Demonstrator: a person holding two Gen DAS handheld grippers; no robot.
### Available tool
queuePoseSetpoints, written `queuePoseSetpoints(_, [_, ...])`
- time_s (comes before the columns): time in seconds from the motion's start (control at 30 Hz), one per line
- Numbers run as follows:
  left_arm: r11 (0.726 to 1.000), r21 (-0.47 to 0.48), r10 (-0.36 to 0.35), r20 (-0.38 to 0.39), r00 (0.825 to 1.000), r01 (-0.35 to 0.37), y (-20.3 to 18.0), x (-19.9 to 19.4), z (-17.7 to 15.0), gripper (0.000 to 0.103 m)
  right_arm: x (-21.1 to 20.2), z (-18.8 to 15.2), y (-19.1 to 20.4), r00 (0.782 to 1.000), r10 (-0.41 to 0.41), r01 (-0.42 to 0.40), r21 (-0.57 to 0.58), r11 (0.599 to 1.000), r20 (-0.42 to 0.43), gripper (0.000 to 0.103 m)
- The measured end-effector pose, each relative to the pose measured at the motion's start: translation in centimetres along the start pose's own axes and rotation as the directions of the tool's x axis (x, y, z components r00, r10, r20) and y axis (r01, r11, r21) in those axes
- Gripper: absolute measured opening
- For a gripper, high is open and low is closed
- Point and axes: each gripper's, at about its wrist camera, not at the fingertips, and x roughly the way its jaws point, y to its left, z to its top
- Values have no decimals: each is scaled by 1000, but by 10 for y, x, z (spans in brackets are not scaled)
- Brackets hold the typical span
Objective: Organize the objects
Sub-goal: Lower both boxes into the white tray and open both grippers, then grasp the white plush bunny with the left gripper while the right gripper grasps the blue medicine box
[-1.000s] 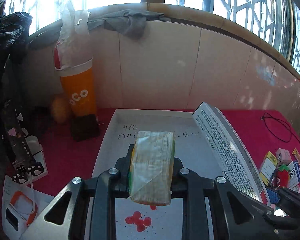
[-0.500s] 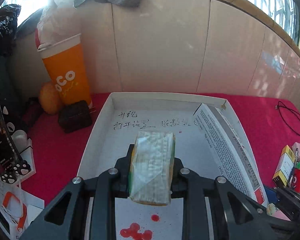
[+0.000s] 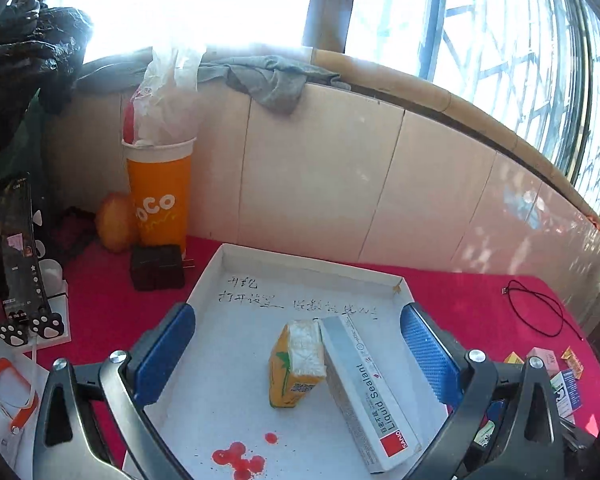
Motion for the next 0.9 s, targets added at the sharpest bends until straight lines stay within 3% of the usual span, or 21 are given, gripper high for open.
queuePoseSetpoints(0.07, [998, -8, -60, 39, 997, 61, -7, -19, -3, 103, -25, 0, -6, 999, 20, -20, 3, 1000, 41, 103])
queuePoseSetpoints(0.2, [981, 25, -192, 41, 981, 191, -31, -41, -15, 103, -85, 3, -36, 989, -9, 6, 18, 1000, 147, 103])
queuePoseSetpoints(0.3, [958, 56, -281, -10, 960, 281, -55, -48, -31, 103, -126, 5, -72, 967, -111, 106, 35, 994, 231, 103])
queuePoseSetpoints(0.4, [935, 108, -330, -78, 941, 337, -83, -47, -50, 103, -153, 4, -118, 930, -267, 255, 80, 964, 252, 103])
queuePoseSetpoints(0.47, [922, 159, -336, -126, 934, 353, -103, -43, -64, 103, -164, -2, -150, 898, -368, 348, 122, 929, 239, 103])
queuePoseSetpoints(0.53, [900, 203, -352, -182, 918, 385, -122, -37, -77, 103, -168, -7, -188, 884, -431, 405, 166, 899, 178, 103])
queuePoseSetpoints(0.7, [849, 253, -389, -295, 873, 463, -152, -32, -106, 103, -163, -28, -243, 889, -456, 433, 235, 870, 49, 103])
queuePoseSetpoints(0.9, [806, 255, -428, -373, 823, 534, -156, -50, -135, 103, -144, -40, -235, 906, -422, 414, 166, 895, 17, 103])
